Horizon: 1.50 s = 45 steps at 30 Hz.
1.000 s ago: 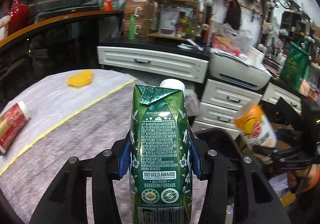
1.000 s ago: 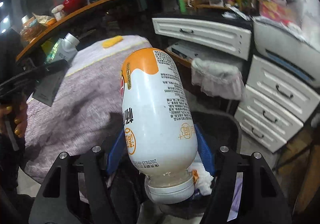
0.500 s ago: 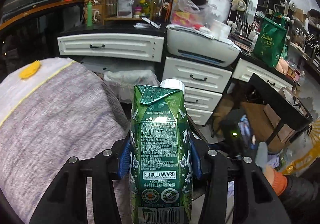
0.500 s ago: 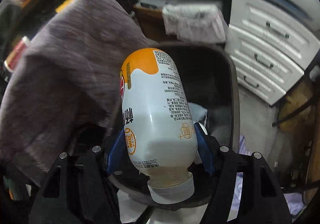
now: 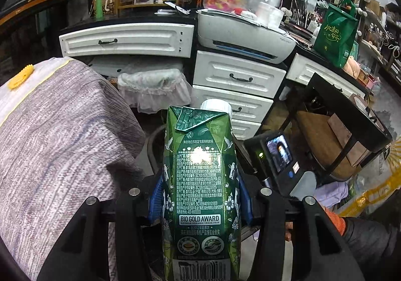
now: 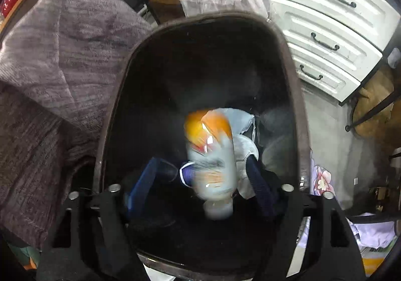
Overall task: Collect trash
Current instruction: 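Carry the white bottle over the bin and open the right gripper while the left gripper carries the carton, then lower the green carton into the bin and open the left gripper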
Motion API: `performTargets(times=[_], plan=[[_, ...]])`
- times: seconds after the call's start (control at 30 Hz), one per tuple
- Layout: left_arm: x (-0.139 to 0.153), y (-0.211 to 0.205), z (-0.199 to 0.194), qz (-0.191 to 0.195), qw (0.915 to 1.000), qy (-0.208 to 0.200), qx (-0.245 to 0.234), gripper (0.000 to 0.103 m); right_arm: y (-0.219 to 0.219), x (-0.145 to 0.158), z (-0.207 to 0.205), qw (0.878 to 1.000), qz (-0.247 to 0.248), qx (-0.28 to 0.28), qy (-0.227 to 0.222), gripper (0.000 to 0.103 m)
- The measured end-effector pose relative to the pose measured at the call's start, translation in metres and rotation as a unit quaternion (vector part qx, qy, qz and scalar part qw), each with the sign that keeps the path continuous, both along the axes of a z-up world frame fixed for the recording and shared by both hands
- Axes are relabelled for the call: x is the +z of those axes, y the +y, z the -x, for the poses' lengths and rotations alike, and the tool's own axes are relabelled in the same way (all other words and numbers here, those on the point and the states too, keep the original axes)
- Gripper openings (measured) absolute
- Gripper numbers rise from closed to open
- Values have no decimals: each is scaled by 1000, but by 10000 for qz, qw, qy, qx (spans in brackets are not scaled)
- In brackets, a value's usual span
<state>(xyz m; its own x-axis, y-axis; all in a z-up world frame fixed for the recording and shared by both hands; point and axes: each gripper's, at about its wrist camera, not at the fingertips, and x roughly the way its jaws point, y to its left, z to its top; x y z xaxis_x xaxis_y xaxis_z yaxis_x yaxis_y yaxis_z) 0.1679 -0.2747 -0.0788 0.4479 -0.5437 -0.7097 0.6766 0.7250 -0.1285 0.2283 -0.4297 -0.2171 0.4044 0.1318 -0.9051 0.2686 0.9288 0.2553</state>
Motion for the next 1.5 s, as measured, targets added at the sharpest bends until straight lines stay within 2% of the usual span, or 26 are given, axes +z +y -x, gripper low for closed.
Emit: performTargets(times=[0.4,0.57,0.73,1.27,1.37,1.43,1.5], plan=[[-22,-27,3,-205,9993,230,-229,48,-18,83,42,9940,689,-237,-821,77],[-35,-41,4,-370,9983,304,-334,48,-30,106,61,9878,1177,-349,-957,77],[-48,-53,7,-576,9969,333,-430,48,-45,110,75,9843,1376,-555,-952,77],[-80,-69,5,-1025,9923,473,-508,49,-56,114,84,9838,1161,-793,-1114,78],[-86,-73,3,-1127,9910,508,-523,54,-57,114,84,9843,1079,-800,-1146,78],[-86,-74,3,-1165,9907,487,-515,71,-57,115,84,9841,1054,-812,-1177,78],[-84,-73,4,-1126,9915,430,-498,76,-56,117,84,9838,1052,-817,-1203,78]])
